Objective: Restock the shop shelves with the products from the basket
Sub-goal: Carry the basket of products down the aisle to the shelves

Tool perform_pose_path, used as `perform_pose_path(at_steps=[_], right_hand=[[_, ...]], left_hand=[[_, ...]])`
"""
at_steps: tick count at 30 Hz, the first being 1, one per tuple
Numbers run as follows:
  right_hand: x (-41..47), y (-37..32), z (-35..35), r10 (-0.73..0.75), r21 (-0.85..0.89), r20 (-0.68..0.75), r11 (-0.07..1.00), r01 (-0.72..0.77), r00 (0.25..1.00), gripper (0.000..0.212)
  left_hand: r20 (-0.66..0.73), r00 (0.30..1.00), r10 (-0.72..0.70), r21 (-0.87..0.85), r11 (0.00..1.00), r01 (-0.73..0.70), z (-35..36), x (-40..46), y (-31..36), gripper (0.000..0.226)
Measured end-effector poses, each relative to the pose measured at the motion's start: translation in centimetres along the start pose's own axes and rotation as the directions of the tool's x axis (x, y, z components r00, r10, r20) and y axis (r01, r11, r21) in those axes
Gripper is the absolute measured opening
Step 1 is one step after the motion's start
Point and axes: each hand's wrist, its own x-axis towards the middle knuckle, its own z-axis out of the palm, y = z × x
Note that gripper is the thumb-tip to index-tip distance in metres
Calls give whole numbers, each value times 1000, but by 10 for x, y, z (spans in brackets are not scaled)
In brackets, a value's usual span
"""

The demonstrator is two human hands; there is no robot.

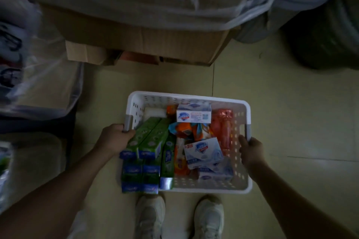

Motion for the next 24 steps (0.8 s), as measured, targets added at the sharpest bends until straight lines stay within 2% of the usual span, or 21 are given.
perform_pose_path(at_steps=[5, 9, 14, 17, 19, 24], right_hand=[[-85, -7, -88, 116, -45, -63, 992, -119, 991, 32], [-163, -23, -190, 177, -5, -130, 984, -179, 976, 34], [-250, -39, -326, 257, 159, -218, 961, -225, 942, 29], [-290, -46, -406, 282, 269, -276, 940, -208, 919, 32], [-306, -51, -460, 274, 312, -311, 934, -174, 910, 34], [-312, -58, -585, 307, 446, -417, 889, -102, 855, 38]], left_hand=[[209, 978, 5, -112, 993, 19, -44, -100, 38, 9], [228, 960, 162, -68, 986, -150, -70, -195, 101, 19], [278, 899, 338, 47, 930, -364, -87, -312, 227, 27], [271, 851, 450, -5, 885, -466, -84, -382, 305, 30], [281, 810, 515, 5, 843, -538, -76, -416, 360, 40], [335, 680, 652, 128, 684, -718, -39, -481, 501, 29]])
